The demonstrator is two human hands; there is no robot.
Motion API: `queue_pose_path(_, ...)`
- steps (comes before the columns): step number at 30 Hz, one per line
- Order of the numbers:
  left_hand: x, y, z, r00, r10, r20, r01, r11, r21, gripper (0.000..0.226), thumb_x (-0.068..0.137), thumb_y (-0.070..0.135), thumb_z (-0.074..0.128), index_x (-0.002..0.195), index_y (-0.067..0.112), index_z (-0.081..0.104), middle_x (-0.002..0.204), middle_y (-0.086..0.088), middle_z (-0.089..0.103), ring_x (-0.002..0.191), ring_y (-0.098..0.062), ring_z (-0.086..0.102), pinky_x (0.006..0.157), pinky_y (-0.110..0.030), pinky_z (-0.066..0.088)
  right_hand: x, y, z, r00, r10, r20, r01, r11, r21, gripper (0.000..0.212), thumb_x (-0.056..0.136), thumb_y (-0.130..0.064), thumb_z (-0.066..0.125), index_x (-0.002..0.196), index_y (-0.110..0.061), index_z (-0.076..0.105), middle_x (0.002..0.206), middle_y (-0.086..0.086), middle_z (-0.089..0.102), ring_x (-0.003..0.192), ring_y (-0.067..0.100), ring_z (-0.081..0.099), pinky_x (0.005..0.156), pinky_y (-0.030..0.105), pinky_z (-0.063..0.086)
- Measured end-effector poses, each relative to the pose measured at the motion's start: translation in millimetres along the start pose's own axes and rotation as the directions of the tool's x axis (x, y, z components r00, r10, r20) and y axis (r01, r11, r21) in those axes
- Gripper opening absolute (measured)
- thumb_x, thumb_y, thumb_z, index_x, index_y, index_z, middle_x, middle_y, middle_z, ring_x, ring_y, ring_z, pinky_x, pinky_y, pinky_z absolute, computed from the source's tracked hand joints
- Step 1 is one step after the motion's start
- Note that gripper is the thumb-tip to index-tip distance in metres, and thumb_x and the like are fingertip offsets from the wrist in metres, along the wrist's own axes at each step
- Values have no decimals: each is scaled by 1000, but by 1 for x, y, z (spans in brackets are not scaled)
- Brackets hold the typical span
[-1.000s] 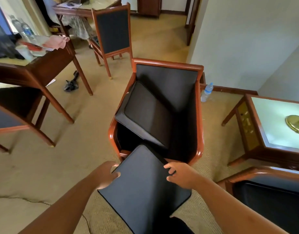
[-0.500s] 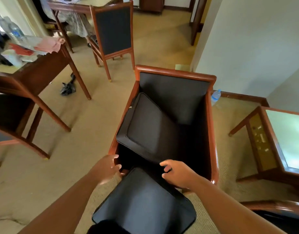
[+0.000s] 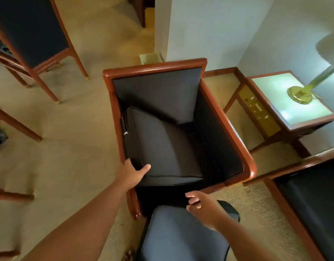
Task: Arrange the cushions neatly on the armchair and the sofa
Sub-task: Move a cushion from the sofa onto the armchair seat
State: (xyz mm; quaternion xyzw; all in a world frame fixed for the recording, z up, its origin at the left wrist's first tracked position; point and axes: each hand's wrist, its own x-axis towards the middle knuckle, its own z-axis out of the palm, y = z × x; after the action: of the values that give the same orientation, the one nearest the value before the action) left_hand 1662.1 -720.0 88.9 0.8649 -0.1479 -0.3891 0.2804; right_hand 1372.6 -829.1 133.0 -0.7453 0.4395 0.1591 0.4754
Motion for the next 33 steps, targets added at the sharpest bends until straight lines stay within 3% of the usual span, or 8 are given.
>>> queue_pose_path(3, 14, 3, 12, 991, -133, 6, 133, 989, -67, 150, 40, 88, 77, 156, 9, 23, 157, -10, 40, 140, -32, 44, 115, -48, 38, -12, -1, 25, 999, 34, -27, -32, 996, 77, 37, 97, -30, 66, 133, -36, 57, 115, -13, 62, 97, 0, 62, 67, 11, 47)
queue_pose_path(9, -5, 19, 31, 960, -261, 103, 278, 938, -209, 106, 40, 58, 91, 126, 5, 60, 123, -9, 66, 107, -31, 65, 96, -48, 54, -43, 16, 8, 990, 43, -134, -24, 989, 144, 35, 98, -32, 66, 131, -39, 56, 115, -15, 62, 99, 2, 63, 71, 12, 46)
queue_pose_path(15, -79, 55, 118, 941, -292, 169, 333, 885, -327, 93, 46, 48, 88, 124, 3, 61, 122, -12, 64, 101, -31, 64, 92, -47, 56, -86, 69, -45, 988, 28, -151, -14, 995, 98, 37, 99, -33, 63, 135, -37, 56, 115, -16, 62, 96, -4, 61, 60, 8, 45)
queue_pose_path(19, -121, 72, 170, 923, -357, 140, 383, 832, -401, 76, 73, 34, 86, 132, -1, 53, 133, -15, 57, 108, -32, 58, 97, -47, 52, -104, 114, -91, 989, 4, -147, 4, 998, 57, 39, 98, -35, 62, 136, -38, 55, 116, -14, 63, 99, -2, 62, 66, 13, 47)
queue_pose_path(22, -136, 73, 190, 918, -380, 116, 393, 825, -406, 71, 76, 30, 85, 131, -3, 53, 128, -17, 59, 100, -31, 57, 92, -44, 54, -108, 149, -116, 991, 28, -129, -25, 999, 25, 39, 98, -34, 62, 136, -37, 55, 115, -13, 63, 97, 0, 63, 67, 17, 52)
queue_pose_path(26, -143, 72, 184, 921, -382, 72, 379, 841, -387, 72, 73, 34, 86, 128, 0, 54, 115, -9, 56, 98, -28, 57, 82, -41, 52, -97, 182, -126, 991, 61, -120, -73, 993, -93, 42, 97, -27, 63, 138, -27, 57, 118, -8, 65, 103, 6, 63, 91, 27, 54)
queue_pose_path(30, -135, 74, 138, 933, -360, 27, 351, 887, -300, 77, 55, 43, 88, 116, 3, 63, 113, -9, 67, 92, -26, 64, 74, -39, 52, -76, 171, -105, 996, 58, -63, -72, 966, -248, 68, 93, -35, 69, 153, -30, 38, 143, -2, 51, 118, 14, 57, 97, 32, 52)
queue_pose_path(33, -131, 85, 105, 960, -278, 13, 275, 939, -207, 57, 70, 34, 87, 110, 1, 61, 102, -7, 66, 82, -20, 60, 71, -34, 46, -62, 135, -72, 998, 23, -54, -34, 977, -210, 105, 84, -45, 78, 160, -40, 6, 164, 0, 19, 138, 24, 44, 94, 32, 52)
